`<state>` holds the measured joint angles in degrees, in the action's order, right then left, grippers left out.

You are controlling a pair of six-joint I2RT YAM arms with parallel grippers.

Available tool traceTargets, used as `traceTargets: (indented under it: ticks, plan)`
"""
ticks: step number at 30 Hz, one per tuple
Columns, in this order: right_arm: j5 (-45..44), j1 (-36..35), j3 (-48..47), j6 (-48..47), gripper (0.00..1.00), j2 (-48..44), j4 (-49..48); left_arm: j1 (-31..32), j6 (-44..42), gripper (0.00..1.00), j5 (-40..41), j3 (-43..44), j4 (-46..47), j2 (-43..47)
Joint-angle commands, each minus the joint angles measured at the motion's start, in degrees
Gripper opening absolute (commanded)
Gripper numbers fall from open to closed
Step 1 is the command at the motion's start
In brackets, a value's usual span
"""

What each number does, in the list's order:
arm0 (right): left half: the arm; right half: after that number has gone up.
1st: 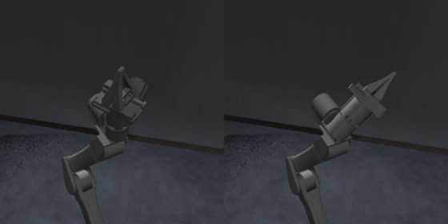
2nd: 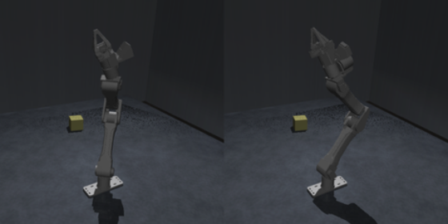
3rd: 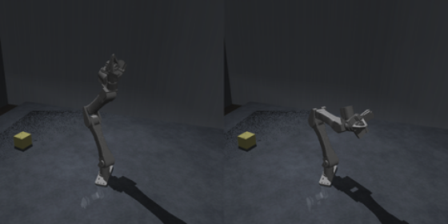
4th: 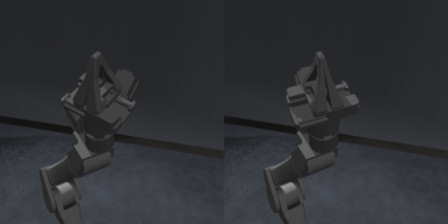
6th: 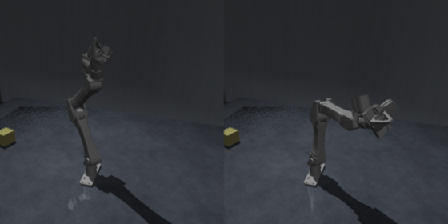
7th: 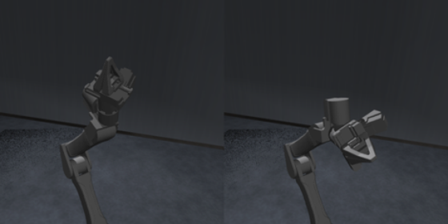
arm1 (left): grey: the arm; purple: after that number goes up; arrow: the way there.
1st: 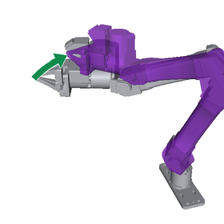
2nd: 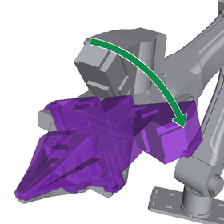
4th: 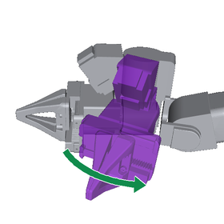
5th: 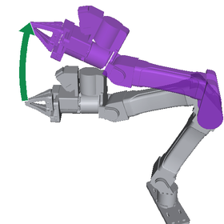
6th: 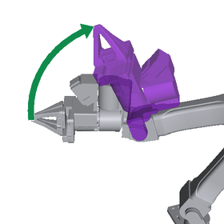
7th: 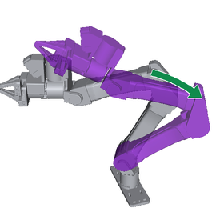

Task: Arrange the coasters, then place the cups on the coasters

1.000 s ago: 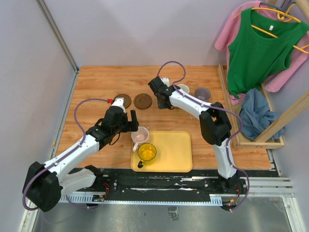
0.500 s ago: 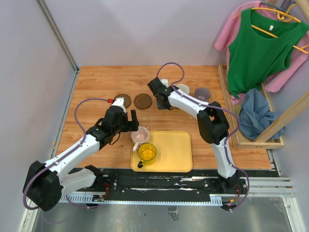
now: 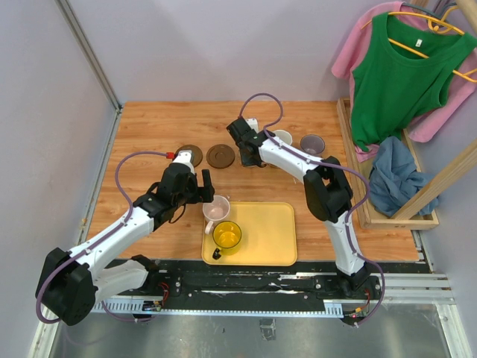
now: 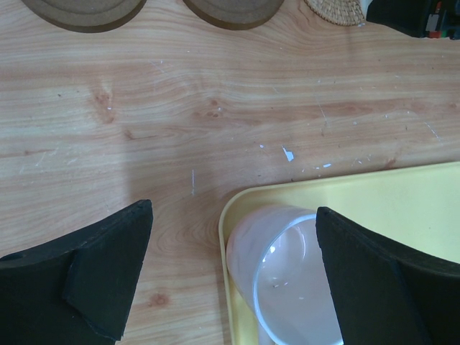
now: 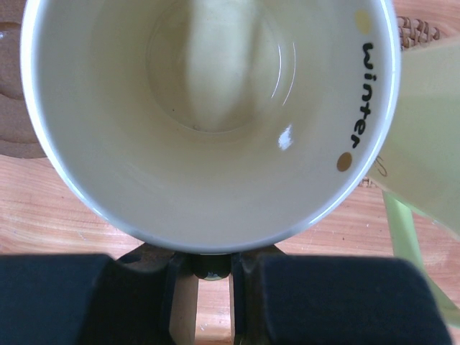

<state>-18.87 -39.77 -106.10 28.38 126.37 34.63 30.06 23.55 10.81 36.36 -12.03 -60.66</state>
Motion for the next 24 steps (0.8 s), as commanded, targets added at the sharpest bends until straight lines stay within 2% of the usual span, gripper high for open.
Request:
traceTargets:
  ticks: [1, 24]
  plan:
    - [-1.9, 0.6, -3.3, -0.2, 0.01, 1.2, -1.3, -0.5, -0.7, 1.00, -0.3, 0.7, 1.8, -0.1]
    - [-3.1, 0.6, 0.3, 3.0, 0.01, -1.3, 0.0, -0.5, -0.4, 1.00, -0.9, 0.2, 2.1, -0.5]
